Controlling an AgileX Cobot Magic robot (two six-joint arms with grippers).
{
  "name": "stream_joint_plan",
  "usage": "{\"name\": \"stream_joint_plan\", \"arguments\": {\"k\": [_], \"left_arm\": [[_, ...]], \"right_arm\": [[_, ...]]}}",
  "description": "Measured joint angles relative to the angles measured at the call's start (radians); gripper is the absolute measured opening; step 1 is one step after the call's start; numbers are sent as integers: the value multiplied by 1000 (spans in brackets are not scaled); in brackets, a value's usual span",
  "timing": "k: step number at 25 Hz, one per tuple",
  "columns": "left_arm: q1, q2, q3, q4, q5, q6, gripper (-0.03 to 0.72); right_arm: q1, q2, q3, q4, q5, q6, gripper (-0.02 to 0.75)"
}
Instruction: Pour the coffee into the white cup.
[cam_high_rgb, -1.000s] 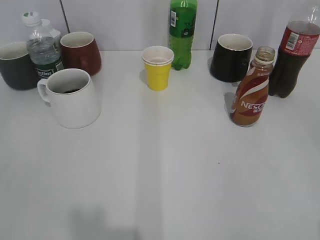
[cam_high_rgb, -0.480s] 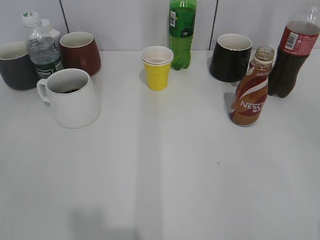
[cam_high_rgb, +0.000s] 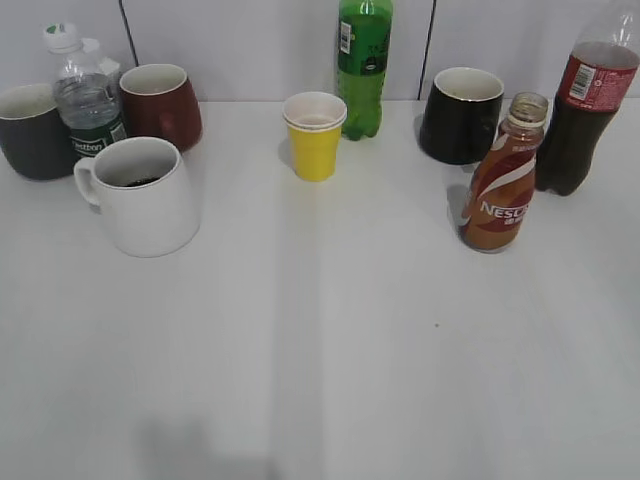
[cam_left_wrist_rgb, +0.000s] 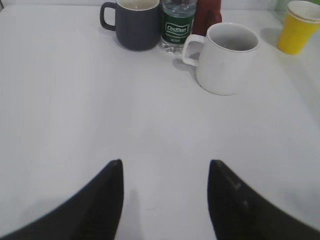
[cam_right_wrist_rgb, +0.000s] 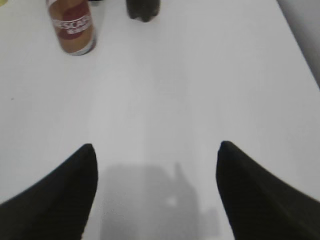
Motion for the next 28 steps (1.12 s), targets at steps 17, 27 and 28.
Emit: {"name": "stream_joint_plan", "arguments": {"k": [17,27,28], "left_arm": [[46,-1,0,0,-2,0,414],[46,-1,0,0,-2,0,414],[46,-1,0,0,-2,0,414]], "right_arm": [[-2,-1,0,0,-3,0,571],[-2,-1,0,0,-3,0,571],[-2,-1,1,0,-3,0,571]]}}
